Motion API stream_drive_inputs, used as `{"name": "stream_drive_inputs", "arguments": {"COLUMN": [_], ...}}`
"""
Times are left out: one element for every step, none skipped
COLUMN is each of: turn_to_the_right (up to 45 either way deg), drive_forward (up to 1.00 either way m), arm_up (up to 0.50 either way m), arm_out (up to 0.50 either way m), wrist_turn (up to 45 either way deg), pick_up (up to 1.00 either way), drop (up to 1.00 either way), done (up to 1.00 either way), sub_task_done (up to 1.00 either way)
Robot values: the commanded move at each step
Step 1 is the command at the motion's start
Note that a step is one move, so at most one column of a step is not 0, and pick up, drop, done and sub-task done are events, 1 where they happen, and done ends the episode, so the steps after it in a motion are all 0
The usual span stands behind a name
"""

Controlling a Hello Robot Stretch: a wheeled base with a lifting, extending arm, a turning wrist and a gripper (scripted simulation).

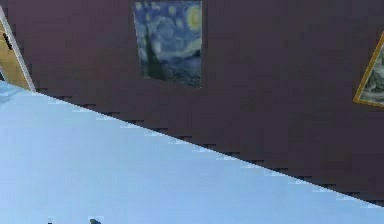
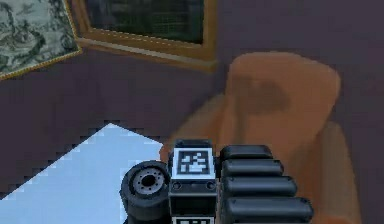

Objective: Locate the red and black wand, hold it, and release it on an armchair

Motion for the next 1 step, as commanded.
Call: {"name": "stream_drive_inputs", "arguments": {"turn_to_the_right": [-27.0], "drive_forward": [0.00], "arm_up": [0.00], "arm_out": [0.00], "wrist_turn": [0.0], "pick_up": [0.00], "drop": [0.00], "done": [0.00], "sub_task_done": [0.00]}}
